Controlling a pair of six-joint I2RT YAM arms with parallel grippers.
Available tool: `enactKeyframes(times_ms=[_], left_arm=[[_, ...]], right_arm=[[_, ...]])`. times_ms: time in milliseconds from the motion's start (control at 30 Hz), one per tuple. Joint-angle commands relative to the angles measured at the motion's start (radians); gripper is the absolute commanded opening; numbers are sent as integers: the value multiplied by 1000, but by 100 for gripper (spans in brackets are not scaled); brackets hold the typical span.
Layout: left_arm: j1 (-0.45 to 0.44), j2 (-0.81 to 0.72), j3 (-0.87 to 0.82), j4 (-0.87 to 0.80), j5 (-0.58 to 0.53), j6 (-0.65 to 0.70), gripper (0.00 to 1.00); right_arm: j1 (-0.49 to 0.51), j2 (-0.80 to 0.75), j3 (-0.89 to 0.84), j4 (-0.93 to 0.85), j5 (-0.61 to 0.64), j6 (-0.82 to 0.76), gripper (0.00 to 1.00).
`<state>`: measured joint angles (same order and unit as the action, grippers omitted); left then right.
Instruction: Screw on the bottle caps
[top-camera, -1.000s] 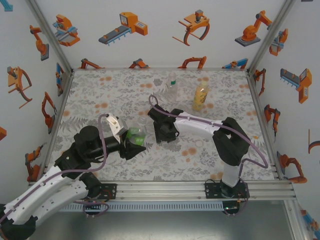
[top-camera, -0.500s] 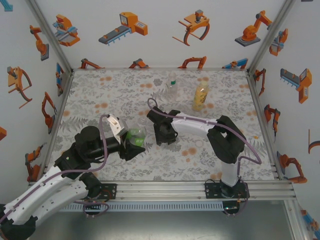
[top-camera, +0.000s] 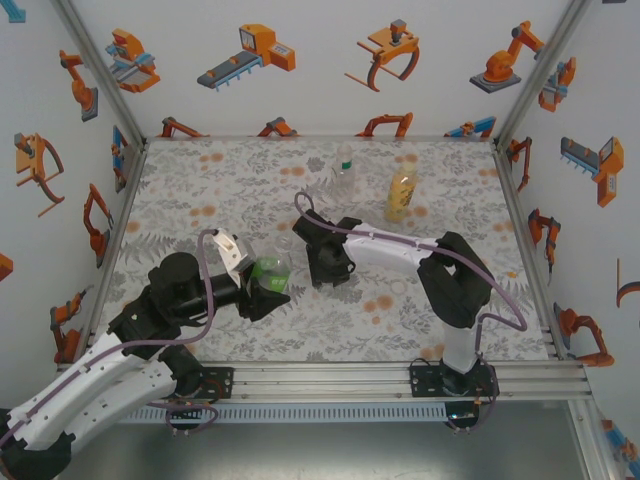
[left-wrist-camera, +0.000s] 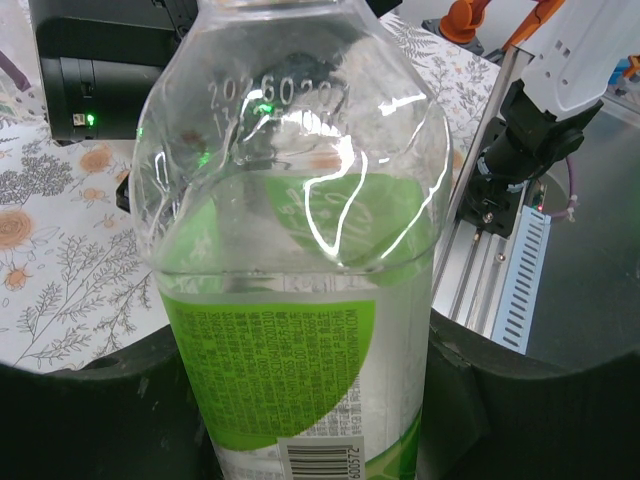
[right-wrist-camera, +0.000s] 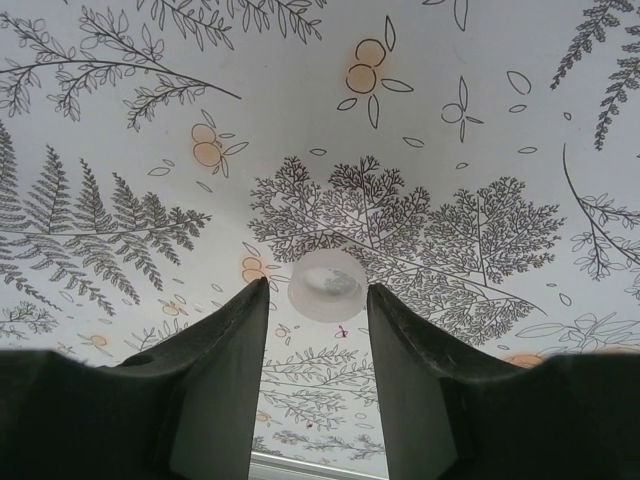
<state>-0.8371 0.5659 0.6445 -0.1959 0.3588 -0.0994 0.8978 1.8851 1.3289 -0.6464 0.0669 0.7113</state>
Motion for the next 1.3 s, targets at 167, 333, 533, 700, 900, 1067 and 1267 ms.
enactKeyframes(times_ms=[167,333,533,700,900,1067,1267], left_arm=[[4,-11,-10,8,-1,-2,0],[4,-14,-11,7,-1,-2,0],[4,-14,-16,9,-3,-4,0],[4,-11,-20,18,-1,-6,0],[4,-8,-18,23,0,-6,0],[4,-3,-17,26,0,-8,0],[4,-4,-17,24,1,-8,0]], right_arm=[[10,-6,12,-16,-22,18,43],[15,9,9,-15,-29,20,42],[20,20,9,-26,-24,22,42],[21,23,9,-41,-16,21,42],[22,11,15,-50,-4,19,42],[22,4,24,-69,21,14,42],[21,20,15,-52,2,15,42]])
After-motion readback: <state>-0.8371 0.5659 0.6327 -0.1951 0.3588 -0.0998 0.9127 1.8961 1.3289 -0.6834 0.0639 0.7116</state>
